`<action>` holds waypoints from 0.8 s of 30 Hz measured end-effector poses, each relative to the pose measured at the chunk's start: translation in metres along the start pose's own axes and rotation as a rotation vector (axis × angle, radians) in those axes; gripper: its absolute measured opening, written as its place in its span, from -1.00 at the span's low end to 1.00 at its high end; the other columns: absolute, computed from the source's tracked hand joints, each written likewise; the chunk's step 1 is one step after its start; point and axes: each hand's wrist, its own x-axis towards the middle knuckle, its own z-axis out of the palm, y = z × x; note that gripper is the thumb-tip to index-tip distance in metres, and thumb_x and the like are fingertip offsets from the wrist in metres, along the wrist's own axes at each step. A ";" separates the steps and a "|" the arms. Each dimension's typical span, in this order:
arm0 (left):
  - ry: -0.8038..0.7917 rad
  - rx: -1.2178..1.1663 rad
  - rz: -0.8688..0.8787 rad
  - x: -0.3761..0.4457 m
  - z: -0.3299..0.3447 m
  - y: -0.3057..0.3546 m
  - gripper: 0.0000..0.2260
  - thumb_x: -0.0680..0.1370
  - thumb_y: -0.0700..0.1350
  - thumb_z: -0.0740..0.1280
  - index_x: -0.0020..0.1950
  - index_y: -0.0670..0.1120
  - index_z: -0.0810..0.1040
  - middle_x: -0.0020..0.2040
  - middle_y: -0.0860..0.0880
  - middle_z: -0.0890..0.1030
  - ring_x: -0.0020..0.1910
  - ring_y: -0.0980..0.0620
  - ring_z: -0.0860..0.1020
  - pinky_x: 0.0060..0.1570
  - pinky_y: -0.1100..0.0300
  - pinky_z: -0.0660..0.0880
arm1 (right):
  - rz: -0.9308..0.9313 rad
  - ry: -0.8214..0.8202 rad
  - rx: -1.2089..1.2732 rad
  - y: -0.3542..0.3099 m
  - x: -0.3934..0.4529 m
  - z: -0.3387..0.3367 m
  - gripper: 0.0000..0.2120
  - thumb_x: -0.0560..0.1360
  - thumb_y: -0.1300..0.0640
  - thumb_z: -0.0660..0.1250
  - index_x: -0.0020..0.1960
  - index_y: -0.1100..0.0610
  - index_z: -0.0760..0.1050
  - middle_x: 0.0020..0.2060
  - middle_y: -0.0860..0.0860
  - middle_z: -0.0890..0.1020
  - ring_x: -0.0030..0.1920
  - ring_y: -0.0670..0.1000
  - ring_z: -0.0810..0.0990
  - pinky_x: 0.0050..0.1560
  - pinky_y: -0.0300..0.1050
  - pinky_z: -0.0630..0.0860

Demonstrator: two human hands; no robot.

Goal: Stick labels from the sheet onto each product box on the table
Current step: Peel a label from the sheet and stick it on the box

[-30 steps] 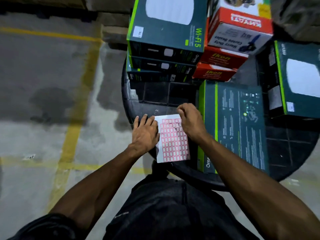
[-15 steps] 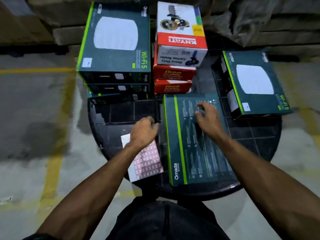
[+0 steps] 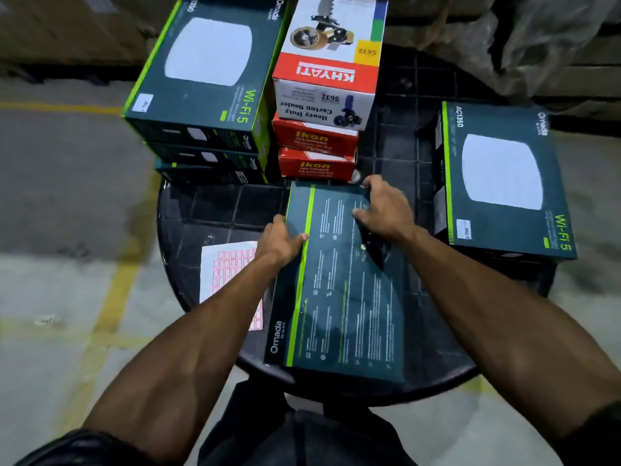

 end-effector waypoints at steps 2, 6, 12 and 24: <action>0.001 0.003 -0.004 -0.008 0.002 -0.003 -0.51 0.55 0.05 0.37 0.34 -0.18 0.34 0.27 -0.19 0.49 0.23 -0.21 0.48 0.16 -0.02 0.44 | -0.017 0.031 0.005 0.002 -0.010 0.002 -0.45 0.43 -0.01 0.47 0.32 0.10 0.34 0.13 0.07 0.58 0.12 0.13 0.54 0.23 0.05 0.42; 0.005 -0.061 0.028 -0.030 0.014 -0.022 -0.56 0.52 0.05 0.41 0.29 -0.11 0.39 0.22 -0.15 0.55 0.17 -0.19 0.54 0.17 -0.08 0.48 | 0.013 0.022 0.037 0.007 -0.039 0.011 -0.43 0.45 -0.05 0.45 0.35 0.07 0.32 0.20 0.02 0.56 0.19 0.07 0.50 0.33 0.04 0.29; 0.028 -0.036 0.074 -0.067 0.025 -0.049 -0.62 0.53 0.06 0.39 0.25 -0.10 0.43 0.16 -0.13 0.57 0.12 -0.17 0.55 0.10 -0.06 0.50 | 0.063 0.017 0.058 -0.001 -0.088 0.017 -0.45 0.48 -0.01 0.42 0.38 0.08 0.29 0.22 0.02 0.51 0.25 0.05 0.42 0.43 0.02 0.21; 0.145 0.197 0.306 -0.110 0.019 -0.063 -0.43 0.55 -0.03 0.34 0.49 -0.14 0.20 0.39 -0.16 0.33 0.29 -0.18 0.39 0.20 -0.02 0.38 | 0.134 -0.006 0.211 -0.010 -0.121 0.033 -0.60 0.50 0.05 0.39 0.28 0.06 0.36 0.20 0.03 0.55 0.22 0.09 0.45 0.29 0.04 0.37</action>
